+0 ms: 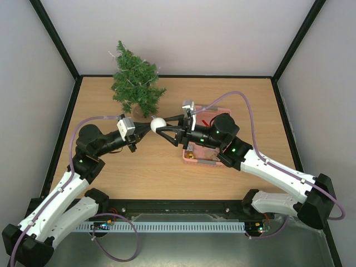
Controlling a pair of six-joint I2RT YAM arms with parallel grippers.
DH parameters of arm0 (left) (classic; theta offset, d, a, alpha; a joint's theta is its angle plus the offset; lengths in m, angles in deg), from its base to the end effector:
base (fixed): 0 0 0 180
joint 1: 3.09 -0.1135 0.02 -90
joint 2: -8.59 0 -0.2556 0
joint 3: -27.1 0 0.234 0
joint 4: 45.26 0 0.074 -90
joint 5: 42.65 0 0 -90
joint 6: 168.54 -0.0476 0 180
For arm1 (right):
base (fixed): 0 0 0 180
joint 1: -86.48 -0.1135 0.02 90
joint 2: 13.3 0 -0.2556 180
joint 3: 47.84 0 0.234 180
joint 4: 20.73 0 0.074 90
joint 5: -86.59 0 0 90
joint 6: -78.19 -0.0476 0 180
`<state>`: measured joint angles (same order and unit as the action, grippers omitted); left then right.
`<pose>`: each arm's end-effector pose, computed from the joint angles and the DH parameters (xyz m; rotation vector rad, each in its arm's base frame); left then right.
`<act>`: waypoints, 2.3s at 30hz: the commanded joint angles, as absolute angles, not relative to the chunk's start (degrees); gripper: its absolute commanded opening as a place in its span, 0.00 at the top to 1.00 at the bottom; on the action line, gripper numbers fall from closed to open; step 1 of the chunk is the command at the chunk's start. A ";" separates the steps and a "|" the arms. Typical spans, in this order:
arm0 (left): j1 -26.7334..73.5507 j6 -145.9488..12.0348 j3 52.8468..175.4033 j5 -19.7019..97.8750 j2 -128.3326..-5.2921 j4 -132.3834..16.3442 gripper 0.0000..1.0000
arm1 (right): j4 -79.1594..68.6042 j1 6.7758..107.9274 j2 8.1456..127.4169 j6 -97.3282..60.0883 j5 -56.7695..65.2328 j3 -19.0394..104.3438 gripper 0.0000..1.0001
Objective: Decorate the small christmas tree
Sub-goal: Hang the decoration item on the Christmas tree.
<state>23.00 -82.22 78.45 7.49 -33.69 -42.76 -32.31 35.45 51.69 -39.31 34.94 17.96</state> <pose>0.1395 -0.1023 0.3445 0.9184 1.1406 -0.7947 0.1372 0.2166 0.3723 -0.9223 1.3099 1.5532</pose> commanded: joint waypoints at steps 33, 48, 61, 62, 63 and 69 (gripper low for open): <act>9.36 -78.85 84.84 16.36 -42.42 -44.66 0.98 | -22.28 39.88 71.00 -22.14 23.34 37.08 0.58; 8.33 -78.27 87.30 15.08 -50.47 -46.79 0.98 | -21.47 43.59 77.36 -20.56 26.44 39.91 0.58; 8.23 -75.79 92.48 18.31 -56.61 -46.06 0.98 | -20.33 44.09 80.05 -18.62 25.07 43.71 0.58; 8.25 -75.67 92.76 18.41 -56.93 -46.04 0.98 | -20.16 44.18 80.24 -18.47 24.99 43.93 0.58; 8.25 -75.60 92.94 18.44 -57.21 -45.98 0.98 | -20.11 44.20 80.38 -18.36 24.97 44.11 0.58; 8.07 -75.72 92.93 19.86 -57.11 -46.09 0.98 | -19.59 44.47 81.18 -18.01 25.07 45.20 0.58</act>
<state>8.50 -75.92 91.67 18.53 -57.29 -47.52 -20.31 44.11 80.28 -19.27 25.41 42.79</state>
